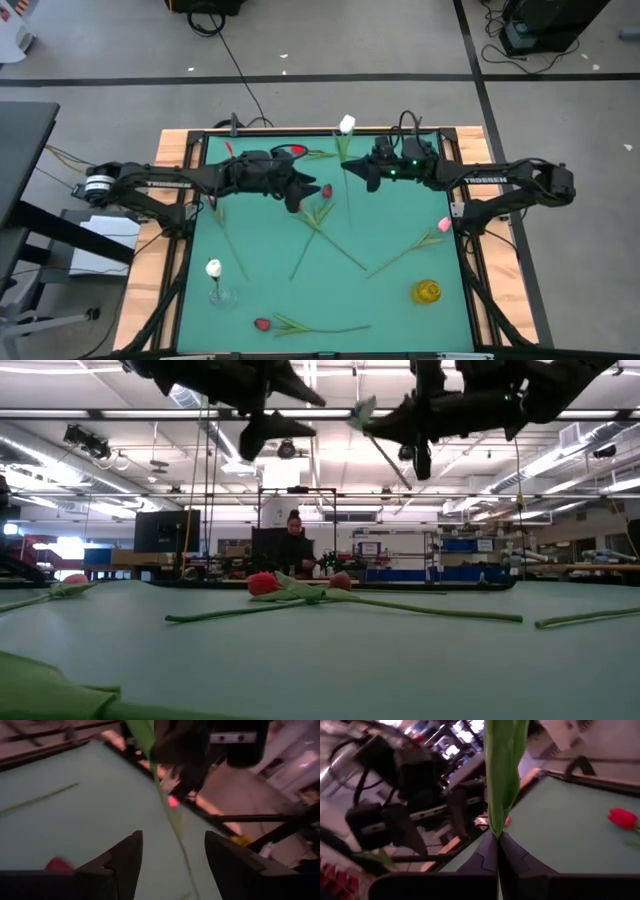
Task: Sort flowers into vase by color
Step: Put the white flower into the transparent vase
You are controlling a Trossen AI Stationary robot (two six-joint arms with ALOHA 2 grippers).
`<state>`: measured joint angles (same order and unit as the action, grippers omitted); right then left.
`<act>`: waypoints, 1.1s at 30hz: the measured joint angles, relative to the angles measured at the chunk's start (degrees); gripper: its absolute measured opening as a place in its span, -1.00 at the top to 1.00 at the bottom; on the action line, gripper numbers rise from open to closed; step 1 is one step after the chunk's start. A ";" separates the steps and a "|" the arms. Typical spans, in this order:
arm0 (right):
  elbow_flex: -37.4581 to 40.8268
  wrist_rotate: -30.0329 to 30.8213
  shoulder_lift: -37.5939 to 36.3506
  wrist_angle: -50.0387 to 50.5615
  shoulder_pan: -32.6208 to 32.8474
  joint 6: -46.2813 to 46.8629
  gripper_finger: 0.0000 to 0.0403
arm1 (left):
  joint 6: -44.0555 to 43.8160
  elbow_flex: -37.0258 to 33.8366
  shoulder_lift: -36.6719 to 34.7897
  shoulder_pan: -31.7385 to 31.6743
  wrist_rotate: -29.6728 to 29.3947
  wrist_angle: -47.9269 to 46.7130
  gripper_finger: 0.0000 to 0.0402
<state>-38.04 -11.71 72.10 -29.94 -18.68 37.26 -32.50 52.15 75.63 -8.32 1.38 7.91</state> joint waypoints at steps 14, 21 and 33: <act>-5.20 -2.07 0.01 1.01 4.39 -8.02 0.99 | -2.48 0.73 8.75 -0.94 3.35 21.18 0.07; -5.18 -2.92 0.00 2.37 5.16 -8.97 0.99 | 2.77 7.93 11.74 -0.82 3.68 14.63 0.18; -5.14 -3.94 -0.07 1.45 5.02 -9.10 0.98 | 10.90 12.65 12.84 -0.46 4.81 9.06 0.58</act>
<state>-43.18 -15.65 72.03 -28.49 -13.66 28.16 -21.61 64.80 88.47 -8.78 6.19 16.97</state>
